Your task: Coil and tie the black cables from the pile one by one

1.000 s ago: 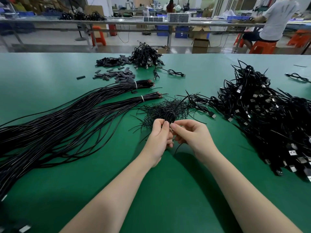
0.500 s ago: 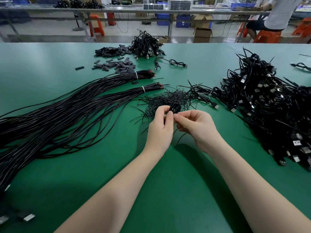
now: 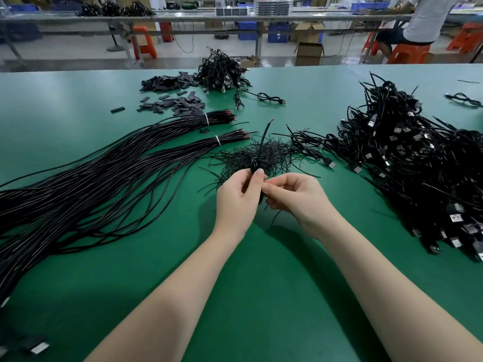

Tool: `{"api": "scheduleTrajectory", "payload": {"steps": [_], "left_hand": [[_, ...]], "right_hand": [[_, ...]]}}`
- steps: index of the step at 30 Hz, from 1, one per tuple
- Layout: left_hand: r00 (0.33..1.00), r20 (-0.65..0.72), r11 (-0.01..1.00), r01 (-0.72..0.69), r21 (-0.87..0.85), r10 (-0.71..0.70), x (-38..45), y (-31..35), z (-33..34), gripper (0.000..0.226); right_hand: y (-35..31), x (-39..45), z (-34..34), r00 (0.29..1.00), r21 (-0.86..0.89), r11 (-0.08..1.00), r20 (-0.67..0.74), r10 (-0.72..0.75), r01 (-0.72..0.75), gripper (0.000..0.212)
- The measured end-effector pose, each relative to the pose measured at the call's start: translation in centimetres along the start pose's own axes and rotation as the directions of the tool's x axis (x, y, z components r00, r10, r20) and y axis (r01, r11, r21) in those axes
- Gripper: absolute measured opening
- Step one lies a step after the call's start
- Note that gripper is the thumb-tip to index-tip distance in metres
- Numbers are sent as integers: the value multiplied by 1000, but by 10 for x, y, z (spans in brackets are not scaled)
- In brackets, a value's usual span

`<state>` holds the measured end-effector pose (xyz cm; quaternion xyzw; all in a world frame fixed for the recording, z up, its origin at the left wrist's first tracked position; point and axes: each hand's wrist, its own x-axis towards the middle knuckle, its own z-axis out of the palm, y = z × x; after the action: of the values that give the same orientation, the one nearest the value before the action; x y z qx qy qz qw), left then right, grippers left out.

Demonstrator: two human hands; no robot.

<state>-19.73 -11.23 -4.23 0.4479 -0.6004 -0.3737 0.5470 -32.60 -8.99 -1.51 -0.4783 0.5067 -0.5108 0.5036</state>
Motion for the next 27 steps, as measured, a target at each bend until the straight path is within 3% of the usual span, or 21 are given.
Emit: {"api": "scheduleTrajectory", "payload": {"steps": [5, 11, 17, 22, 27], "left_hand": [[997, 80, 999, -10, 37, 7, 5, -5, -4, 26], [992, 126, 999, 2, -36, 2, 3, -7, -2, 26], [994, 105, 994, 23, -109, -11, 5, -11, -6, 32], [992, 116, 983, 63, -171, -44, 5, -10, -4, 32], [986, 145, 980, 108, -167, -84, 5, -10, -5, 22]], "right_hand": [[-3, 1, -3, 979, 137, 972, 108, 175, -189, 11], [-1, 2, -7, 988, 55, 992, 110, 109, -115, 18], [3, 2, 0, 972, 219, 950, 122, 201, -224, 6], [1, 2, -3, 958, 252, 926, 133, 255, -281, 28], [0, 2, -5, 983, 207, 962, 66, 170, -180, 2]]}}
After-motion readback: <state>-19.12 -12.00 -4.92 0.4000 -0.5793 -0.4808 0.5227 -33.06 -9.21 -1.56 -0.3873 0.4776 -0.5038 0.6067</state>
